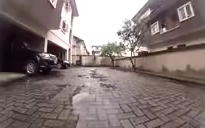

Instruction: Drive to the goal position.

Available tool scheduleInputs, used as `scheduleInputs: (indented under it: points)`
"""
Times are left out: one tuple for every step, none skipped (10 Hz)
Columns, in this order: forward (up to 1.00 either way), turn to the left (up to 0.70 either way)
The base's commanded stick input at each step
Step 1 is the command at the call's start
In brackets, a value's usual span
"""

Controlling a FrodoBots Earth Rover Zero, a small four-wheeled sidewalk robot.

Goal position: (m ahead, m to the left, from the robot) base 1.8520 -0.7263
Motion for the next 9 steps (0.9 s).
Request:
scheduleInputs:
  points:
    - [0.5,0.0]
    - [0.5,0.0]
    - [0.5,0.0]
    - [0.5,0.0]
    - [0.5,0.0]
    - [0.5,0.0]
    - [0.5,0.0]
    - [0.5,0.0]
    - [0.5,0.0]
